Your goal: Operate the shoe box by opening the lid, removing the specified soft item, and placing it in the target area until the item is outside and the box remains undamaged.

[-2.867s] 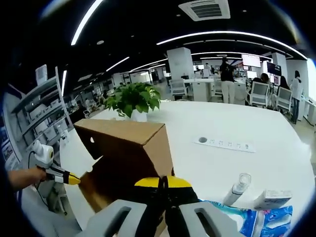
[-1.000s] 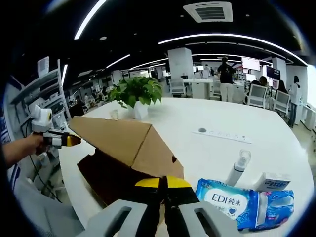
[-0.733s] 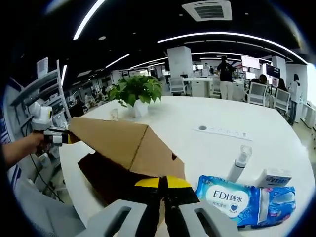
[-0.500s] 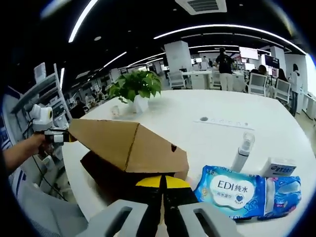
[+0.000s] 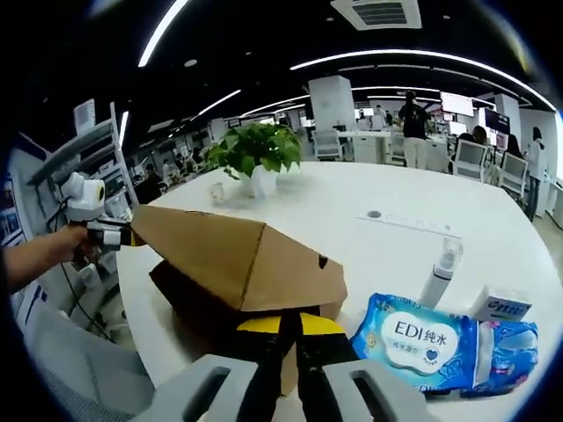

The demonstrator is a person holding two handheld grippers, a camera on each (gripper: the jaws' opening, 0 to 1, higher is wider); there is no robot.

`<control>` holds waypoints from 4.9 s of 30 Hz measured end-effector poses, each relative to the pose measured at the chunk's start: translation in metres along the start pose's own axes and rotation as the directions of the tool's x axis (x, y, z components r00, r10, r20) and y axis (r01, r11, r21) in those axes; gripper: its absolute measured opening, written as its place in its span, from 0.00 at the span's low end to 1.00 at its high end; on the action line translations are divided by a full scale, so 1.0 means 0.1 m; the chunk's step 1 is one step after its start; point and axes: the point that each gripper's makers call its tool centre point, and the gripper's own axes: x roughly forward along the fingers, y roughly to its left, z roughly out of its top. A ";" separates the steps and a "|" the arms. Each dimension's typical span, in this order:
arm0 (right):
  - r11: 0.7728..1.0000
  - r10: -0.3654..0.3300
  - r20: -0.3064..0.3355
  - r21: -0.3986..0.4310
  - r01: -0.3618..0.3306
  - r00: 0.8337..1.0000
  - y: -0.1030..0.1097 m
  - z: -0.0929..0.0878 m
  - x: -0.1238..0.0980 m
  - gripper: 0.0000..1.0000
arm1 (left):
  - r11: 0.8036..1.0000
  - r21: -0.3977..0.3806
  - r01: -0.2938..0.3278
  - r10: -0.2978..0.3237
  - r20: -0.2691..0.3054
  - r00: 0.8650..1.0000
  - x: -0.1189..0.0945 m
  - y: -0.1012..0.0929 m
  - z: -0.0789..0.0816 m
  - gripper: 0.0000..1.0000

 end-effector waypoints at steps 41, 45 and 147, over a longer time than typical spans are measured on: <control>0.953 0.138 -0.050 -0.267 -0.146 0.989 0.26 -0.34 -0.08 0.26 | 0.989 0.116 0.091 -0.080 -0.101 0.992 -0.07 -0.24 -0.48 0.33; 0.948 0.139 -0.059 -0.280 -0.150 0.988 0.28 -0.38 -0.08 0.28 | 0.988 0.122 0.095 -0.081 -0.111 0.990 -0.06 -0.25 -0.52 0.35; 0.946 0.097 -0.103 -0.300 -0.124 0.990 0.07 -0.38 0.29 0.26 | 0.985 0.144 0.097 -0.071 -0.176 0.982 0.36 -0.07 -0.51 0.32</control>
